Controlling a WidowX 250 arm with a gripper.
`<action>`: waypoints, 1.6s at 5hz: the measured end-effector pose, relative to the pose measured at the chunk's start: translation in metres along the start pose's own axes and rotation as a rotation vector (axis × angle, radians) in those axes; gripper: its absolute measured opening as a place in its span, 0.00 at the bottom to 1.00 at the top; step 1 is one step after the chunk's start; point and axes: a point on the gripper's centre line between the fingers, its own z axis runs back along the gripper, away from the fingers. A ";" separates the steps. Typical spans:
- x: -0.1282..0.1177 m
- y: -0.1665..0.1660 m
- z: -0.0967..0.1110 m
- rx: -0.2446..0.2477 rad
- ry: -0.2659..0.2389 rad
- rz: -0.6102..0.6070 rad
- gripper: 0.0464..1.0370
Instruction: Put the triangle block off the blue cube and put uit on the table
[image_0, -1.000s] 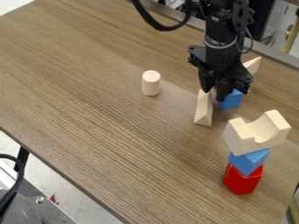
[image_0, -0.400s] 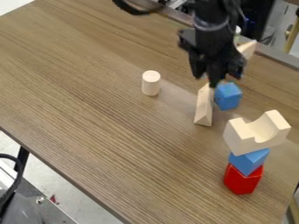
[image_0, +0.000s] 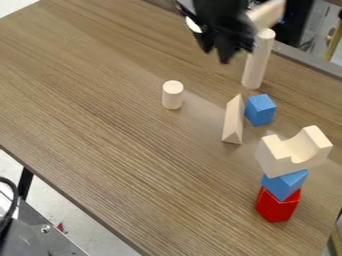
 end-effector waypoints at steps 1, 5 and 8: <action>-0.007 0.021 0.012 0.066 0.002 0.096 0.30; -0.068 0.008 -0.032 0.256 0.328 0.426 0.30; -0.088 -0.020 -0.070 0.099 0.298 0.505 0.30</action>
